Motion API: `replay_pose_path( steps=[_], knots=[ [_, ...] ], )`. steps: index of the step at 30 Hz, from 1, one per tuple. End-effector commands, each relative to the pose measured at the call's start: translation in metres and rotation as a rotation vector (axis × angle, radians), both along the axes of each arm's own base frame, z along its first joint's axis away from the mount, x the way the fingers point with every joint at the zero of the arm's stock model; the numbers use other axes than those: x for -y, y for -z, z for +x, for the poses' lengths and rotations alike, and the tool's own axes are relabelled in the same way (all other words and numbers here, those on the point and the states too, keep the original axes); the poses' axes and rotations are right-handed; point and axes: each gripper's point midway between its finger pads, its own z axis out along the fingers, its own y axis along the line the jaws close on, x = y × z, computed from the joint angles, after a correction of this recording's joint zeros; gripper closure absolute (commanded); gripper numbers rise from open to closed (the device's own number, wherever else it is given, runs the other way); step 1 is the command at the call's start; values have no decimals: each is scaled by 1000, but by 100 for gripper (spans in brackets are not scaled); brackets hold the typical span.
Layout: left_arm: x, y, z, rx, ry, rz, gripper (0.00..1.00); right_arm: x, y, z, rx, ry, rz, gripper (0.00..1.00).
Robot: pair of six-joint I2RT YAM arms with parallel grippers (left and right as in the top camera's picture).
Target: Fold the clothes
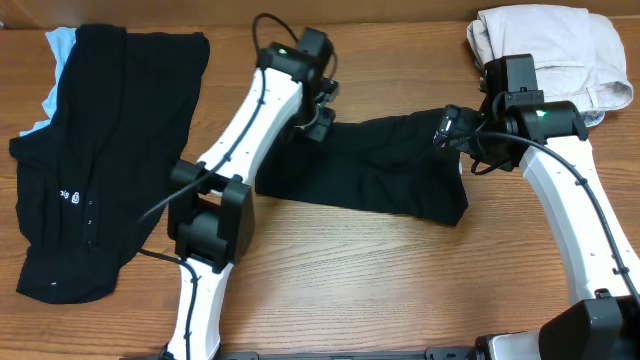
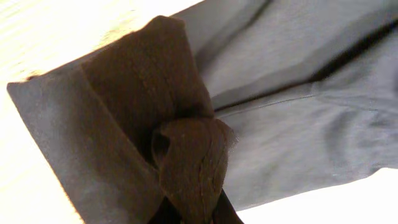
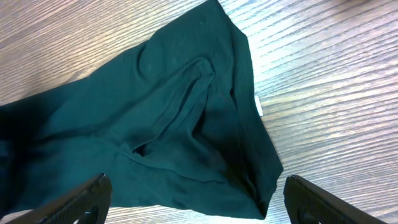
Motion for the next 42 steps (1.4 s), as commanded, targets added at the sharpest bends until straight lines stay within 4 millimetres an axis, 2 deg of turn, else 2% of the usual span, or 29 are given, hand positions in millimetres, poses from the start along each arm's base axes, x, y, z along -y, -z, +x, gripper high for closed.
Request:
replay_pose_path(
  steps=[1,10,16,17,18,19,20,21,24,27,33,36,40,42],
  knots=[
    [13,-5,1,16,-39,-22,96,2,1,1,4,7,-13,8],
    [27,-8,10,56,-101,-62,96,2,1,1,4,7,-13,8],
    [45,-12,15,62,-95,-159,96,2,1,1,4,7,-13,8],
    [47,-13,15,60,-92,-170,89,2,1,1,4,7,-13,8],
    [48,-13,15,61,-92,-174,73,2,1,1,4,7,-13,8],
    [48,-13,15,60,-91,-177,52,2,1,1,4,7,-13,8],
    [48,-13,15,59,-91,-177,24,2,1,1,4,7,-13,8],
    [48,-13,15,59,-91,-176,0,2,1,1,4,7,-13,8],
    [40,-12,19,87,-83,-131,0,2,1,1,4,16,-9,8],
    [15,-10,31,140,-121,-26,0,2,1,1,3,35,-2,8],
    [-14,-9,37,129,-143,4,0,8,4,2,-4,49,-34,8],
    [-25,-9,41,127,-158,8,0,10,14,3,-33,56,-28,8],
    [-34,-8,44,124,-169,12,0,11,38,4,-110,57,0,6],
    [-35,-8,44,125,-158,15,0,9,51,4,-149,50,28,2]
  ],
)
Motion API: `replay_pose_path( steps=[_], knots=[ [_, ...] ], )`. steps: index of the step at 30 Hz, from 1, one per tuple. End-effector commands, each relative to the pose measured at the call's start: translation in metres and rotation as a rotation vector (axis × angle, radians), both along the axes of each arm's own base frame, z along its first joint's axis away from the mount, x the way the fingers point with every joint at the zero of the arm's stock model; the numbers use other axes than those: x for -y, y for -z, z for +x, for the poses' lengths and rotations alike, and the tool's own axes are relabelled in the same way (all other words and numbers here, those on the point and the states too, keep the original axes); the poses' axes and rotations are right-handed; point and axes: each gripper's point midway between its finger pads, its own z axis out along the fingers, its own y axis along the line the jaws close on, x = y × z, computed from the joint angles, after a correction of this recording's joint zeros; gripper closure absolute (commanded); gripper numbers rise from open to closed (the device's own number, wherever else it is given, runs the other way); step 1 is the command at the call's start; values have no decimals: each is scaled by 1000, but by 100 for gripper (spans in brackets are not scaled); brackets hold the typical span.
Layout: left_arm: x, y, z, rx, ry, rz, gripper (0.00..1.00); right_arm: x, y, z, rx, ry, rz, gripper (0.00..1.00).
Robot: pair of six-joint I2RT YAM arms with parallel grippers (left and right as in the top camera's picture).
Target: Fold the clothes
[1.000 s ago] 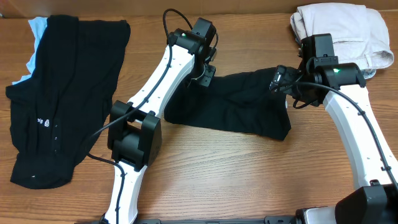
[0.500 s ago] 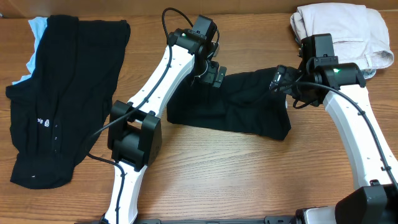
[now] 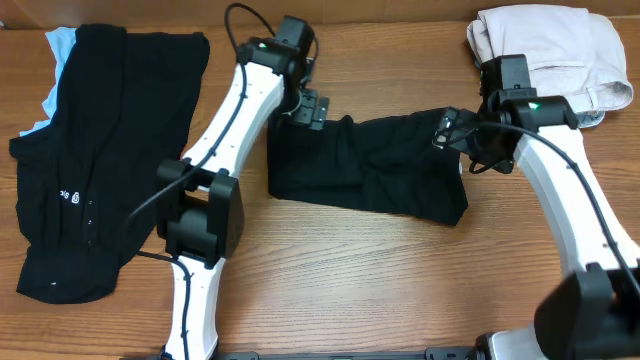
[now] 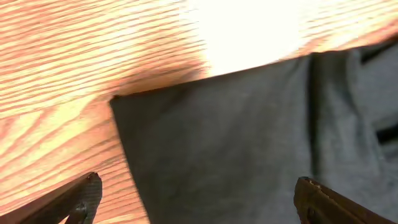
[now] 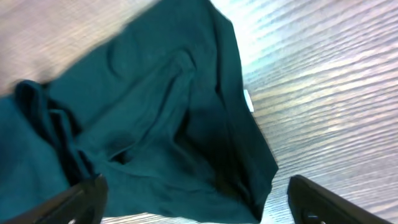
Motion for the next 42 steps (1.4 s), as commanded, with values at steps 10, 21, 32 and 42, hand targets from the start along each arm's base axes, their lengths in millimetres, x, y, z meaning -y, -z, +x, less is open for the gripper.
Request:
replay_pose_path(
  steps=[10,21,32,42],
  knots=[
    [-16,-5,9,46,92,98,0,-6,82,11,-169,-131,110,0],
    [-29,-4,5,17,70,107,0,3,140,12,-273,-116,60,0],
    [-37,-2,-3,-25,63,118,0,14,144,21,-244,-92,34,24],
    [-45,-3,-13,-68,56,135,0,39,143,10,-288,-13,63,96]
  ],
)
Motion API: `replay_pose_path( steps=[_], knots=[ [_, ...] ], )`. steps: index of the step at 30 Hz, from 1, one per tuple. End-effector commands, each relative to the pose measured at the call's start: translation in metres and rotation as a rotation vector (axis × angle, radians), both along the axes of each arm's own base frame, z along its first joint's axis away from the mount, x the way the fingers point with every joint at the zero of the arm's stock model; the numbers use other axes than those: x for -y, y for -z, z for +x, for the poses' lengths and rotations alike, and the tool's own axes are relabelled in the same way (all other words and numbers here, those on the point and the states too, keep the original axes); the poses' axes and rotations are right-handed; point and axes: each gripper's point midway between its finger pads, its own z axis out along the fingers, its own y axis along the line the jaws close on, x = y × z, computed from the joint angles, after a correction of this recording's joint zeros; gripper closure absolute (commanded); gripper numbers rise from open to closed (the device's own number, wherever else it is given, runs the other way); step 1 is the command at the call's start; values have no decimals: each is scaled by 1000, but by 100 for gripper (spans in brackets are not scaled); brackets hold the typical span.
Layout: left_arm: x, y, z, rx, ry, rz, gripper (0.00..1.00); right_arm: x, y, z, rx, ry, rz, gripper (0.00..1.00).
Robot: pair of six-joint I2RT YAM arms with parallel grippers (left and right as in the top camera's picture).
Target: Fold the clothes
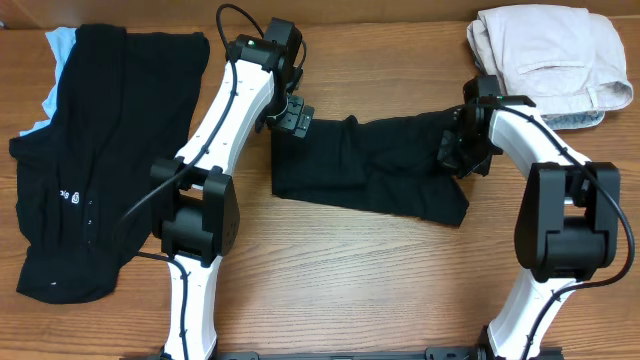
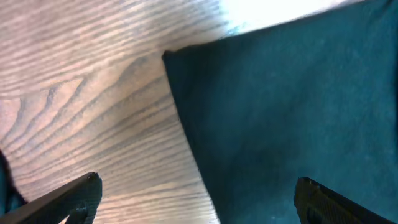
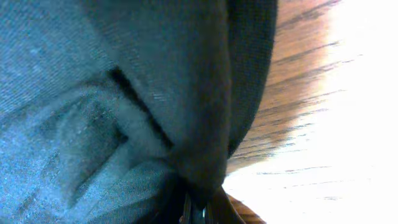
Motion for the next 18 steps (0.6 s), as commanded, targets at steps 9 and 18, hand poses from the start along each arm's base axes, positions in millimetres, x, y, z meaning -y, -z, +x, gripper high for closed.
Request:
replay_pose_path(
  steps=[9,18],
  knots=[
    [-61,-40,5,4,-94,60,0,75,-39,-12,-13,125,132,96],
    [-139,-50,19,38,-275,48,0,32,-110,-2,110,-5,171,96]
  ],
)
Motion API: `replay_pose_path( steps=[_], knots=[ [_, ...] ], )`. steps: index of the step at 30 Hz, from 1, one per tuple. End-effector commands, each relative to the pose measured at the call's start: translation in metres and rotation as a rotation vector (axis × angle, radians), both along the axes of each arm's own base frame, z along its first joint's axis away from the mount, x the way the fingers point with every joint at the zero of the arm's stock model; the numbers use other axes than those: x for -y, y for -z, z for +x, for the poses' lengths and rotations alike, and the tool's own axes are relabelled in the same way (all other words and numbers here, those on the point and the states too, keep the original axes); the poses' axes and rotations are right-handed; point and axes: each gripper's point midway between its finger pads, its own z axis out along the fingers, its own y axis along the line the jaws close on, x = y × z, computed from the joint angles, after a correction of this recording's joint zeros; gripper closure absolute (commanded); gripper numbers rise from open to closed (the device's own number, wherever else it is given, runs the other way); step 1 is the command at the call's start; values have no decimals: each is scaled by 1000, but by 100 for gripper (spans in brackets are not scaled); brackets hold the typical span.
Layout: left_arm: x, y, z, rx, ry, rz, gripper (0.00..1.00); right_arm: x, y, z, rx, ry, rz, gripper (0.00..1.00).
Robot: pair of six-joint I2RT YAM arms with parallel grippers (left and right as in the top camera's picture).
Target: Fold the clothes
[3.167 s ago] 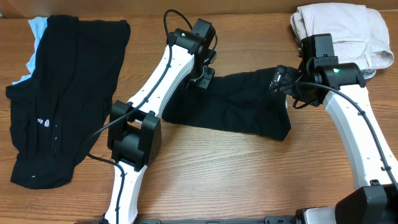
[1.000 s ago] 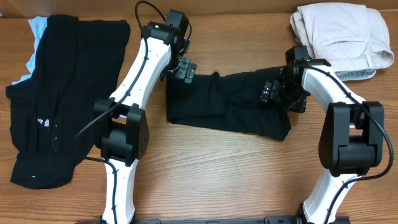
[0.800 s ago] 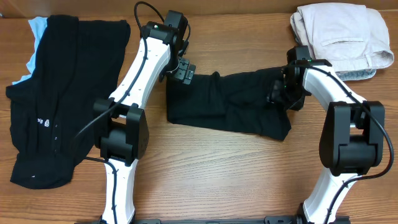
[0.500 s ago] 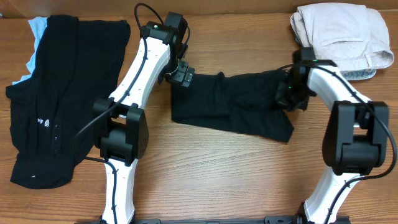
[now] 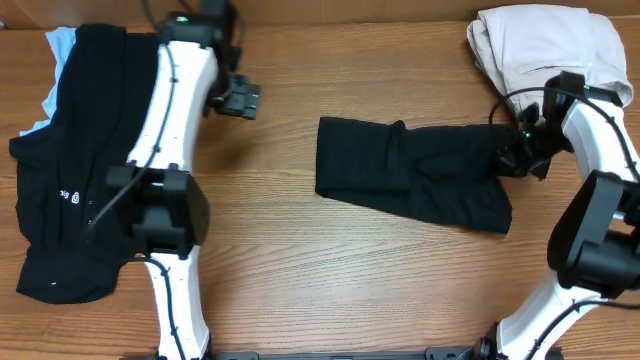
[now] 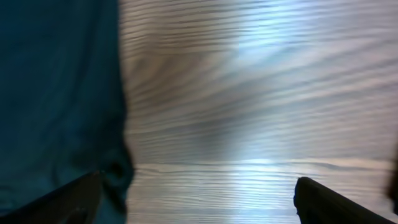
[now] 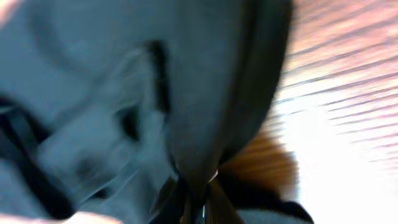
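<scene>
A black garment point(image 5: 410, 175), folded into a long band, lies across the middle of the table. My right gripper point(image 5: 515, 152) is shut on its right end; in the right wrist view the cloth point(image 7: 186, 93) bunches into the pinched fingertips point(image 7: 196, 186). My left gripper point(image 5: 240, 97) is open and apart from the band, far to its left. In the left wrist view its two fingers point(image 6: 323, 199) stand wide over bare wood point(image 6: 249, 93), with dark cloth point(image 6: 56, 93) at the left edge.
A large pile of black clothes point(image 5: 90, 150) covers the table's left side, with a light blue piece point(image 5: 58, 45) under it at the back. Folded beige clothes point(image 5: 545, 45) sit at the back right corner, just behind my right arm.
The black band and my right gripper, still shut on its end, now lie further right. My open left gripper has gone from the band's left corner to beside the black pile.
First my left gripper was shut on the band's left end while the right hung open over the right end. Then the left was open and that end lay flat. Then the right was shut on the right end. Now the band lies further right and the left arm is away.
</scene>
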Motion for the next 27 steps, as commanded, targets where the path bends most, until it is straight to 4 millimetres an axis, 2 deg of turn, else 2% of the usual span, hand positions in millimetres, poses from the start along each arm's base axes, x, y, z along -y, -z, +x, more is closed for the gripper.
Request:
replay_pose_path(
  steps=[1,6,10,13,21,27],
  knots=[
    [-32,-9,6,31,-56,8,0,-41,-55,20,170,-112,19,96],
    [-55,-8,5,31,-111,-23,0,-104,-83,27,234,-206,47,96],
    [-58,-8,6,36,-127,-60,0,-157,-91,26,263,-291,65,96],
    [-58,-8,9,49,-127,-66,0,-188,-92,24,281,-327,55,96],
    [-48,-5,17,75,-112,-101,0,-252,-97,15,331,-397,78,96],
    [-44,9,19,69,-107,-123,0,-284,-102,13,387,-436,94,96]
  ],
)
